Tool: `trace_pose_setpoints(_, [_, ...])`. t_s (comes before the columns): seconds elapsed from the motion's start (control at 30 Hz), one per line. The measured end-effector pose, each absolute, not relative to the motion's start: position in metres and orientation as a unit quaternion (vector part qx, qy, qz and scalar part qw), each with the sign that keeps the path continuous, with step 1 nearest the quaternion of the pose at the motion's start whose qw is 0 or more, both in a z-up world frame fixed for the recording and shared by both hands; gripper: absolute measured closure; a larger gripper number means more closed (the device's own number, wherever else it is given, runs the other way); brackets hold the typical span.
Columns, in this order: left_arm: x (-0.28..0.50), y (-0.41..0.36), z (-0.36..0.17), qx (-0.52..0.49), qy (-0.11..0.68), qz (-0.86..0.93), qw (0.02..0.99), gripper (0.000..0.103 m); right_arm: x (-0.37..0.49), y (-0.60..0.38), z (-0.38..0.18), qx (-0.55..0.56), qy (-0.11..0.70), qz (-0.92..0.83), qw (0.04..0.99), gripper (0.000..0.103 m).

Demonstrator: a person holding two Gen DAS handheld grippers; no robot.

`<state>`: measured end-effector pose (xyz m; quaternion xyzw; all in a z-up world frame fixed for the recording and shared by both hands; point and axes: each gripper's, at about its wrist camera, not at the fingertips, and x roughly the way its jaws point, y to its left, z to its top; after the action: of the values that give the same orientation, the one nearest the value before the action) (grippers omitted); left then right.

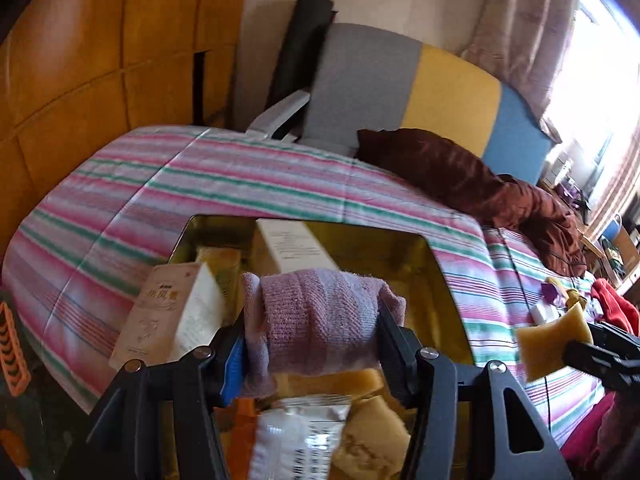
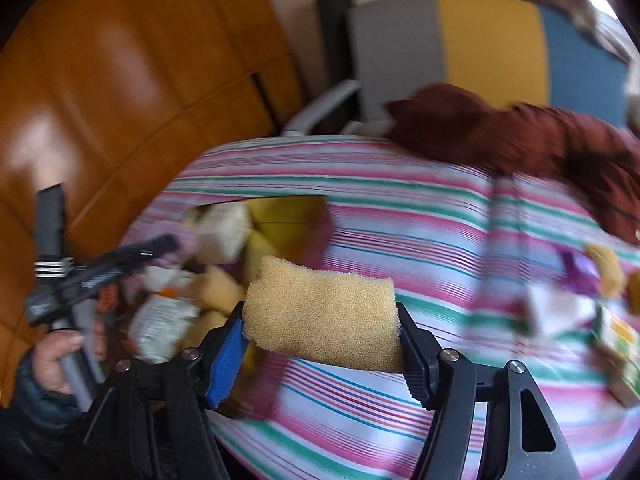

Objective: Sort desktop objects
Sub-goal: 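Lift the sock and sponge and carry both toward the gold tray, then open both tools to release the sock and sponge into the tray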

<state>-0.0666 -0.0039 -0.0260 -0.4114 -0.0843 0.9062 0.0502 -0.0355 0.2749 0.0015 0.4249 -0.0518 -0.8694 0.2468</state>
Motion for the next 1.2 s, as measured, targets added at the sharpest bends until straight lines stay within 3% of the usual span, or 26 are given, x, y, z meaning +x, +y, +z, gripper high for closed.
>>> trace_pose_setpoints(0.2, [-0.071, -0.021, -0.040, -0.427, -0.102, 0.898, 0.043, 0.046, -0.051, 0.216, -0.008, 0.444, -0.046, -0.845, 0.294, 0.034])
trace_pose_setpoints(0.43, [-0.068, -0.034, -0.047, -0.433, -0.125, 0.892, 0.040, 0.038, -0.070, 0.186, -0.028, 0.474, -0.059, -0.828, 0.295, 0.033])
trace_pose_setpoints(0.5, [-0.068, -0.037, -0.046, -0.432, -0.128, 0.892, 0.036, 0.035, -0.075, 0.180, -0.033, 0.481, -0.062, -0.823, 0.296, 0.029])
trace_pose_setpoints(0.57, [-0.065, -0.040, -0.045, -0.427, -0.136, 0.893, 0.037, 0.034, -0.076, 0.176, -0.037, 0.482, -0.061, -0.825, 0.290, 0.014])
trace_pose_setpoints(1.2, [-0.040, -0.020, -0.007, -0.387, -0.101, 0.916, 0.031, 0.032, -0.034, 0.214, -0.023, 0.439, -0.048, -0.864, 0.243, 0.011])
